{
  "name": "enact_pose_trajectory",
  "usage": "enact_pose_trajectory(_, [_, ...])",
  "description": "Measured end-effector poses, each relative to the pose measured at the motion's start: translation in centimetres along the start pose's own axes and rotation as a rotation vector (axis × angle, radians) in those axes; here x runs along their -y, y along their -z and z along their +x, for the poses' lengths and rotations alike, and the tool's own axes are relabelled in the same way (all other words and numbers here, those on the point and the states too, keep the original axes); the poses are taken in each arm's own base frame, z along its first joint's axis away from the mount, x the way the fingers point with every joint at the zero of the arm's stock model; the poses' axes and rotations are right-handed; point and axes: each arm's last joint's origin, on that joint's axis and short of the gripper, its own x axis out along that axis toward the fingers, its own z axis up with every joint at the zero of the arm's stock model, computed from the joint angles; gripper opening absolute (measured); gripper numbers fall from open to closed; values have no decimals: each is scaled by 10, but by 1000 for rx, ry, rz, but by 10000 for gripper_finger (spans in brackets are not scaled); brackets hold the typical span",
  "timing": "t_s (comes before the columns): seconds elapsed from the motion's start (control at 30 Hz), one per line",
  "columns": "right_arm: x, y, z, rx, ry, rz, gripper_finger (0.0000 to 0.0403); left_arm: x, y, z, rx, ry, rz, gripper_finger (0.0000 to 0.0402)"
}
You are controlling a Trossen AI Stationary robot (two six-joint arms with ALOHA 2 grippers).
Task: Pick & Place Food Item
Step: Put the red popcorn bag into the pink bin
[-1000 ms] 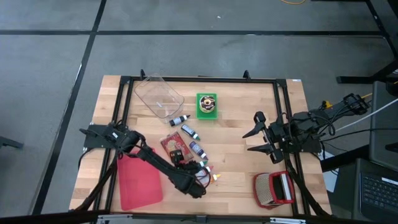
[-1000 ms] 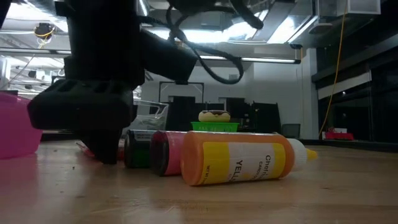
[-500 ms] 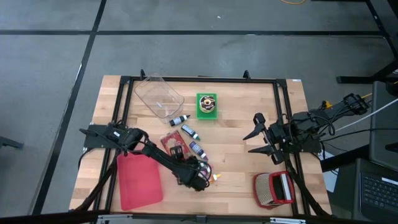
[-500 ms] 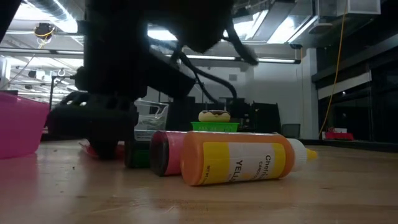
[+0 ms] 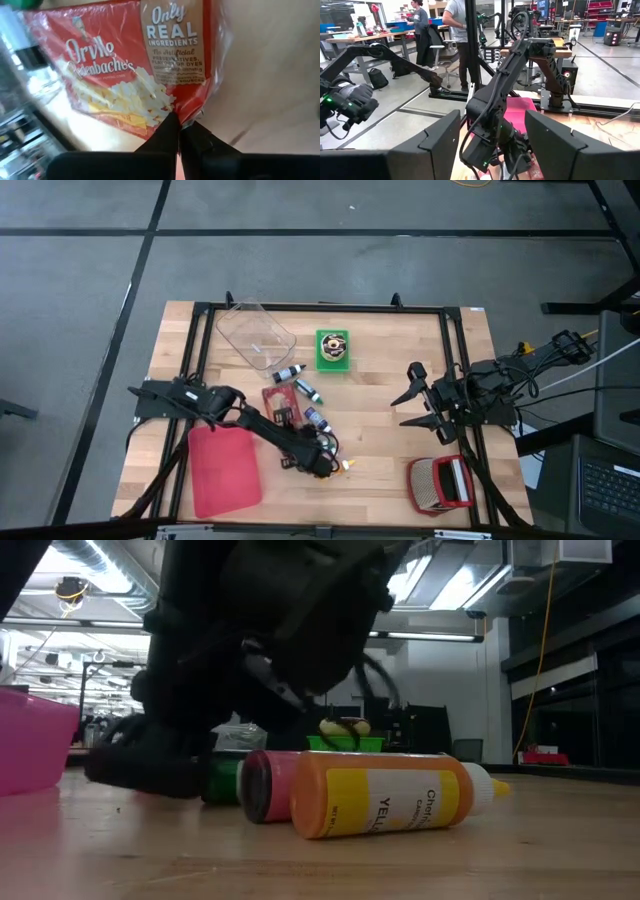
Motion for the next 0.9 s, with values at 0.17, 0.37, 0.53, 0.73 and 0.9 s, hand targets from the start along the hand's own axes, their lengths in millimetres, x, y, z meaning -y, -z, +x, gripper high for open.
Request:
enact_pose_trajectory(0.17, [0, 0, 0, 0, 0, -1, 226, 2, 3, -20, 46, 31, -13, 1])
enact_pose_trajectory(0.37, [0, 0, 0, 0, 0, -3, 226, 0, 11, -49, 185, 32, -60, 1])
enact_pose_trajectory(0.53, [0, 0, 0, 0, 0, 0, 226, -9, 18, -64, 264, 31, -119, 1])
enact_pose_trajectory(0.73, [0, 0, 0, 0, 0, 1, 226, -20, 30, -81, 323, 56, -146, 1])
enact_pose_trajectory(0.9, [0, 0, 0, 0, 0, 3, 226, -31, 46, -101, 377, 104, -175, 1])
